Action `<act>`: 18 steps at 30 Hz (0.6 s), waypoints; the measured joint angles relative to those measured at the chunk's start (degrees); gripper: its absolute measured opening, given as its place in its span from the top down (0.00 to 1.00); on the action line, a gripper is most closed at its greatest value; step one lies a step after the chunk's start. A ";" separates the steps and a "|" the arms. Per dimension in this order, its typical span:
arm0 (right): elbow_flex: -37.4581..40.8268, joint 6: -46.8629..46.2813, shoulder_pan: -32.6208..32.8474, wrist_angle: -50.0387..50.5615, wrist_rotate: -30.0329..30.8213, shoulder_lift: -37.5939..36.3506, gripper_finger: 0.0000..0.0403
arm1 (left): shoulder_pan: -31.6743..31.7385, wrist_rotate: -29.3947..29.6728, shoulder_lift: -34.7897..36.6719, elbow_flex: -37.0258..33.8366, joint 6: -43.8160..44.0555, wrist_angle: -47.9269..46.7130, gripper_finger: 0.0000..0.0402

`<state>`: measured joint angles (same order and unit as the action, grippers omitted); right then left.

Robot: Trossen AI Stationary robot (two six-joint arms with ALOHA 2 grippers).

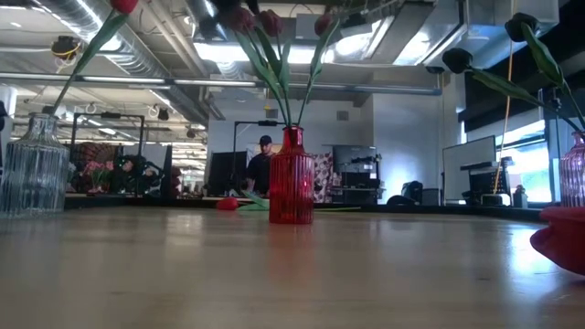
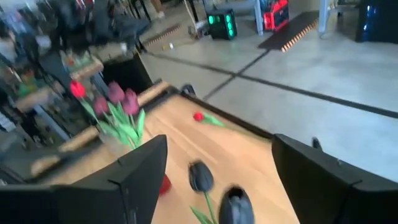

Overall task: Sort flowers into vase by color
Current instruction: Put the top red tulip into the transparent vase

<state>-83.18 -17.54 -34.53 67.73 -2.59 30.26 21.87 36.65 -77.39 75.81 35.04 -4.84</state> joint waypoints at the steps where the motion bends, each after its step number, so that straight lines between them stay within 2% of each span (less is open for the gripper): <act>1: 0.02 1.20 0.00 1.16 -0.10 -0.01 0.28 | 1.28 -1.90 -1.18 0.74 1.14 -1.50 0.71; 6: 0.02 4.52 -0.01 2.23 -0.22 -0.02 0.28 | 7.00 -13.76 -6.61 2.08 7.79 -7.29 0.59; 9: 0.02 5.27 0.00 1.84 0.22 -0.01 0.28 | 9.71 -16.35 -9.41 2.16 8.36 -10.33 0.54; 18: 0.02 3.44 0.00 -0.62 5.55 0.95 0.28 | 13.08 -26.48 -21.10 2.16 1.98 -13.67 0.56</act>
<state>-83.16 -14.09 -34.52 67.11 2.96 31.21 34.95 10.17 -98.49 77.97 37.01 -18.51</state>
